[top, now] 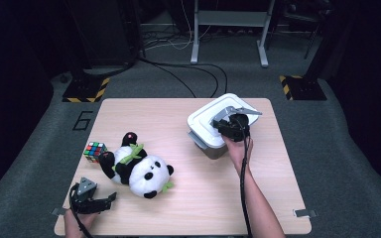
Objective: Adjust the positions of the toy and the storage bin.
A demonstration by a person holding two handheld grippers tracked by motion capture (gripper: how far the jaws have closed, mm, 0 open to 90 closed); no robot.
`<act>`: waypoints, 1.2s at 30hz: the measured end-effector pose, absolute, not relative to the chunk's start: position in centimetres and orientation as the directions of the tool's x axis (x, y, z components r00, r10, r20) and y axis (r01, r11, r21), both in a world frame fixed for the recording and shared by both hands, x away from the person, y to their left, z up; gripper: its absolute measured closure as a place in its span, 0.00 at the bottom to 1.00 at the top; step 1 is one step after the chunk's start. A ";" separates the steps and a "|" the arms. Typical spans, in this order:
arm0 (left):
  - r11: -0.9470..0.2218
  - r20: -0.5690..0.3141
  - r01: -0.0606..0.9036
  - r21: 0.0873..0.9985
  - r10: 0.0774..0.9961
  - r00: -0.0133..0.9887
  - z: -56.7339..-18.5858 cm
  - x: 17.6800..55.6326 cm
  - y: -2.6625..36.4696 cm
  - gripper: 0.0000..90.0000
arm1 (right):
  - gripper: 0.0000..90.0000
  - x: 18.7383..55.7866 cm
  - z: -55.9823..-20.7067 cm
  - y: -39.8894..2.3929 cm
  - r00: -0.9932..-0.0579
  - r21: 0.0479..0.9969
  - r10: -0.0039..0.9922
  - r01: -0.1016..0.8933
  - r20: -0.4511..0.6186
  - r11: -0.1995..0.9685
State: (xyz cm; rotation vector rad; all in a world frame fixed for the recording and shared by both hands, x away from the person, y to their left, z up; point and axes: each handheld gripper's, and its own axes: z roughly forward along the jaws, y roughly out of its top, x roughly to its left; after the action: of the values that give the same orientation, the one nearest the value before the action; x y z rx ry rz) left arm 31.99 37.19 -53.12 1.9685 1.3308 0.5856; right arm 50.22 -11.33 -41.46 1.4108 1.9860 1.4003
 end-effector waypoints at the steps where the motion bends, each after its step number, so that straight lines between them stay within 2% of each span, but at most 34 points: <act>1: -0.251 -0.007 0.626 0.739 0.925 0.379 -53.0 32.0 37.2 0.14 | 0.70 50.1 -41.4 -11.2 -0.456 0.848 0.855 0.528 0.246 0.037; 3: -0.245 -0.007 0.620 0.746 0.927 0.375 -53.1 32.0 37.2 0.14 | 0.58 49.9 -41.1 -10.8 -0.465 0.846 0.857 0.529 0.222 0.068; 6: -0.243 -0.010 0.622 0.744 0.927 0.374 -53.1 32.0 37.2 0.14 | 0.45 49.3 -40.6 -10.0 -0.477 0.842 0.869 0.516 0.131 0.157; 10: -0.244 -0.009 0.622 0.744 0.927 0.374 -53.1 32.0 37.2 0.14 | 0.35 48.3 -40.2 -9.8 -0.500 0.833 0.863 0.506 0.074 0.222; 13: -0.250 -0.009 0.630 0.735 0.926 0.378 -53.0 31.9 37.2 0.14 | 0.33 47.4 -40.1 -9.6 -0.528 0.818 0.848 0.506 0.043 0.273; 18: -0.248 -0.008 0.629 0.737 0.927 0.375 -53.0 31.9 37.2 0.15 | 0.37 45.9 -40.1 -9.2 -0.593 0.807 0.805 0.461 -0.030 0.369; 24: -0.248 -0.006 0.629 0.737 0.928 0.373 -53.0 31.9 37.2 0.15 | 0.53 44.7 -40.5 -8.1 -0.626 0.772 0.769 0.424 -0.128 0.474; 26: -0.248 -0.007 0.629 0.737 0.928 0.374 -53.0 31.9 37.2 0.15 | 0.60 44.5 -40.4 -7.6 -0.622 0.776 0.772 0.421 -0.131 0.471; 28: -0.248 -0.006 0.629 0.737 0.927 0.374 -53.0 31.9 37.2 0.15 | 0.63 44.2 -40.4 -7.0 -0.626 0.776 0.769 0.419 -0.129 0.471; 31: -0.248 -0.007 0.629 0.737 0.927 0.374 -53.0 31.9 37.2 0.15 | 0.62 44.0 -40.4 -5.7 -0.610 0.758 0.773 0.418 -0.174 0.501; 36: -0.249 -0.007 0.629 0.736 0.927 0.376 -53.0 31.9 37.2 0.15 | 0.67 44.4 -40.3 -4.9 -0.597 0.773 0.793 0.443 -0.123 0.454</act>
State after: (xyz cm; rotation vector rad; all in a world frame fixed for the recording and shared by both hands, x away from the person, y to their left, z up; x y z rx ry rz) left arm 31.93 37.22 -53.00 1.9791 1.3379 0.5786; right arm 44.41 -4.93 -40.34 1.0331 2.2348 0.9868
